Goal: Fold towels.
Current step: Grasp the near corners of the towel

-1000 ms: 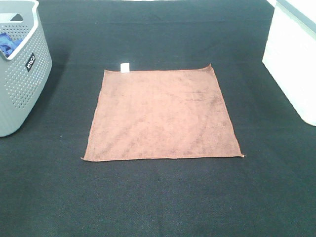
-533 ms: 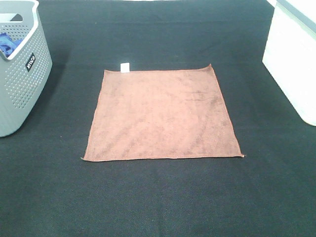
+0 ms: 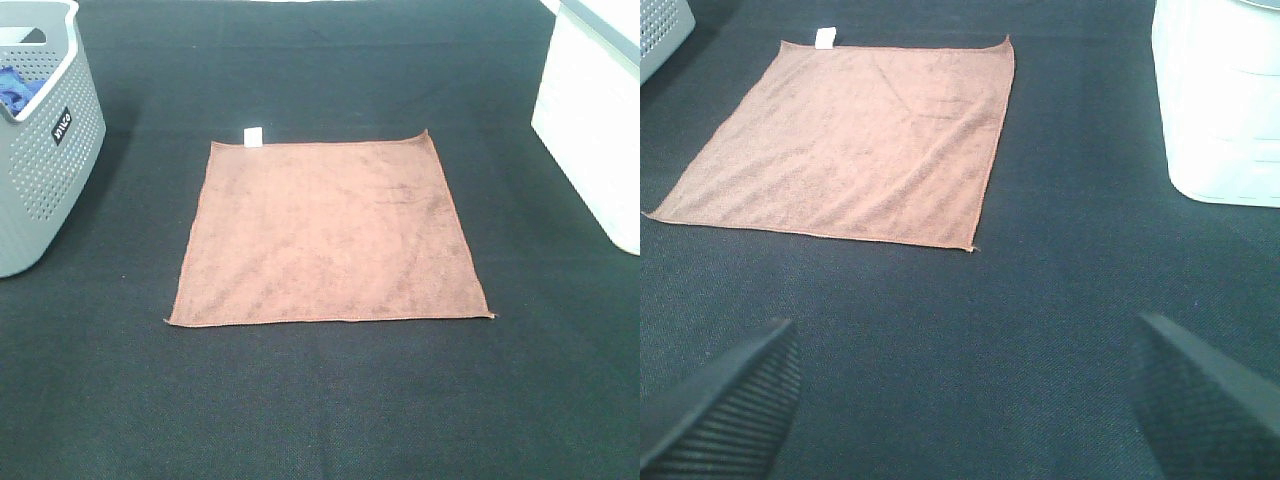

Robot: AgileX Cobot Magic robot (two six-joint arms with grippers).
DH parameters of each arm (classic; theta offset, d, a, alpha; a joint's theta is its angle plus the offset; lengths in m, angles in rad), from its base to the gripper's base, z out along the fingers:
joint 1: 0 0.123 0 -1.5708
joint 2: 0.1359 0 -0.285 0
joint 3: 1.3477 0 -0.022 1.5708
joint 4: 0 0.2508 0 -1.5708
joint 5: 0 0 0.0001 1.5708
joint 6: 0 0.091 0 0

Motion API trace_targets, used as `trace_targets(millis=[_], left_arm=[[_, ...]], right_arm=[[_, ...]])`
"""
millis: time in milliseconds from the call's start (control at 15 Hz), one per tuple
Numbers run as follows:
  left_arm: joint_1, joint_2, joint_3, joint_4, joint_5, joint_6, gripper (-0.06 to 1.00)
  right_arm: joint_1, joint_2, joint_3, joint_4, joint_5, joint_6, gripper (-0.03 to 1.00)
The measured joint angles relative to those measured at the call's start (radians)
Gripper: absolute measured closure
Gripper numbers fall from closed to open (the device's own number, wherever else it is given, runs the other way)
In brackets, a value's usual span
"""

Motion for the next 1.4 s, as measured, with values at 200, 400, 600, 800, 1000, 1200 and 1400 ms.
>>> trace_targets(millis=[200,400,600,800,1000,1200,1400], left_arm=[[0.000,0.000,0.000,0.000,0.000,0.000,0.48],[0.000,0.000,0.000,0.000,0.000,0.000,0.48],[0.000,0.000,0.000,0.000,0.000,0.000,0.48],[0.000,0.000,0.000,0.000,0.000,0.000,0.48],[0.000,0.000,0.000,0.000,0.000,0.000,0.48],[0.000,0.000,0.000,0.000,0.000,0.004,0.48],[0.000,0.000,0.000,0.000,0.000,0.005,0.48]], right_arm=[[0.000,0.000,0.000,0.000,0.000,0.000,0.13],[0.000,0.000,0.000,0.000,0.000,0.000,0.13],[0.000,0.000,0.000,0.000,0.000,0.000,0.13],[0.000,0.000,0.000,0.000,0.000,0.000,0.13],[0.000,0.000,0.000,0.000,0.000,0.000,0.13],[0.000,0.000,0.000,0.000,0.000,0.000,0.13],[0.000,0.000,0.000,0.000,0.000,0.000,0.13]])
